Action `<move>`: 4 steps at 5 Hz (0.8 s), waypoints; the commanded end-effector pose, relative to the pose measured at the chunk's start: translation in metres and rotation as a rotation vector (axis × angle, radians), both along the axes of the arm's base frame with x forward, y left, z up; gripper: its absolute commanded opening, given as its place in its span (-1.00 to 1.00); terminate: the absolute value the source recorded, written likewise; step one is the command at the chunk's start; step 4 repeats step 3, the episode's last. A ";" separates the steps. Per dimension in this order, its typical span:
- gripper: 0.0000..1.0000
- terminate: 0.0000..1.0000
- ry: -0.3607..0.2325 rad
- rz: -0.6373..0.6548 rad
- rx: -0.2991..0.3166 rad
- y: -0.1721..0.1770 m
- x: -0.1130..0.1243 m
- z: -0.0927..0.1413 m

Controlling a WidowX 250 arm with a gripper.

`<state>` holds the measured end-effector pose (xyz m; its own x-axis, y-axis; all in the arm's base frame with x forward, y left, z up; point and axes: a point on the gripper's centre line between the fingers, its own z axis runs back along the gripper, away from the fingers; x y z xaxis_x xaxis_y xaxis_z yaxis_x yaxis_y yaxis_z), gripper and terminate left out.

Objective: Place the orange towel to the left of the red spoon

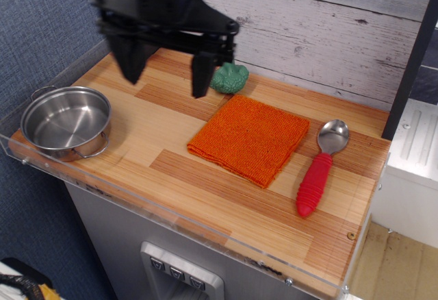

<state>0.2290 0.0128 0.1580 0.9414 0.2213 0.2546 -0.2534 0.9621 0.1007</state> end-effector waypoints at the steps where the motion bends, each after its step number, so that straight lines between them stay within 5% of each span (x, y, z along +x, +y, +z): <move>1: 1.00 -1.00 -0.080 0.106 0.016 0.004 -0.032 0.026; 2: 1.00 -1.00 -0.108 0.180 0.015 0.009 -0.043 0.029; 3: 1.00 1.00 -0.108 0.180 0.015 0.009 -0.043 0.029; 4: 1.00 1.00 -0.108 0.180 0.015 0.009 -0.043 0.029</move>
